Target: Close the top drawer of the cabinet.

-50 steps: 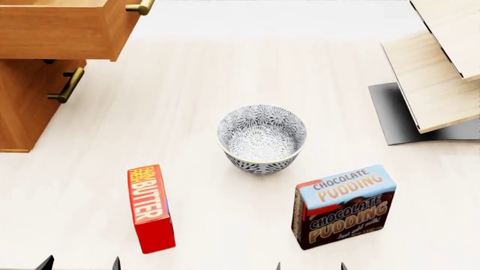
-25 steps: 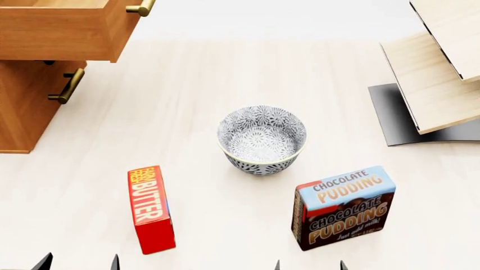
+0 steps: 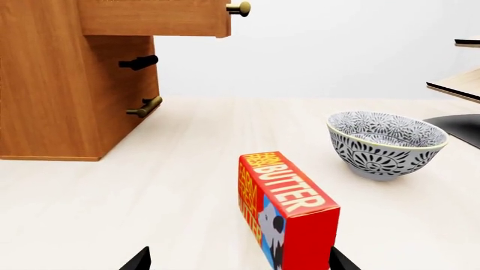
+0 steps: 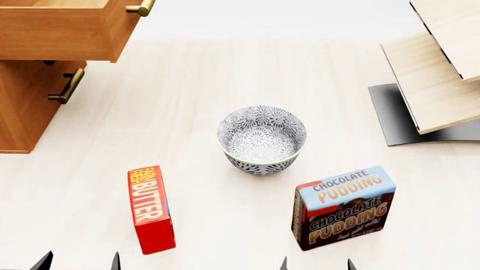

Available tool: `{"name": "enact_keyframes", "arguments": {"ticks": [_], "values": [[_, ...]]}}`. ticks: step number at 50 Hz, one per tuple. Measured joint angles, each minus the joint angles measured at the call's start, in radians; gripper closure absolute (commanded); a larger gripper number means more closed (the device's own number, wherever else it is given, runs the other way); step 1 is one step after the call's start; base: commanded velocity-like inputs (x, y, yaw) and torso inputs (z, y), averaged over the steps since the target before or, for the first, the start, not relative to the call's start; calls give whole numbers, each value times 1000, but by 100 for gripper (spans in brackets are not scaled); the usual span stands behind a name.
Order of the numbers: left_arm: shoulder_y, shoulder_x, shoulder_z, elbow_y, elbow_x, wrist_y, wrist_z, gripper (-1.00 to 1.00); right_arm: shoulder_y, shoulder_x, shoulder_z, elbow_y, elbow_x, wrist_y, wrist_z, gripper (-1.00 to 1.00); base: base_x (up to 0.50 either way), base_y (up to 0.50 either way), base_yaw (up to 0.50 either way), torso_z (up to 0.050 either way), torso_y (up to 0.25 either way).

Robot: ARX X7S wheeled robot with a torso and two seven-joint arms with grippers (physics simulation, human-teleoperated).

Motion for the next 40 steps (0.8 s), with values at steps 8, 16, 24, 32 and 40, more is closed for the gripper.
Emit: {"name": "enact_keyframes", "arguments": {"ticks": [8, 16, 24, 32, 40], "values": [[2, -8, 11, 74, -1, -49, -22, -100, 7, 7, 1, -56, -11, 51, 37, -100, 0, 0, 0, 0, 0], [7, -18, 16, 159, -4, -94, -45, -100, 14, 16, 8, -120, -15, 105, 68, -100, 0, 0, 0, 0, 0], [6, -29, 23, 225, -2, -126, -63, -100, 20, 26, 16, -167, -16, 140, 92, -100, 0, 0, 0, 0, 0], [8, -41, 30, 286, -1, -154, -76, -100, 21, 33, 15, -200, -17, 163, 109, -100, 0, 0, 0, 0, 0], [15, -50, 27, 338, -11, -177, -89, -100, 20, 40, 11, -222, -18, 176, 121, -100, 0, 0, 0, 0, 0]]}}
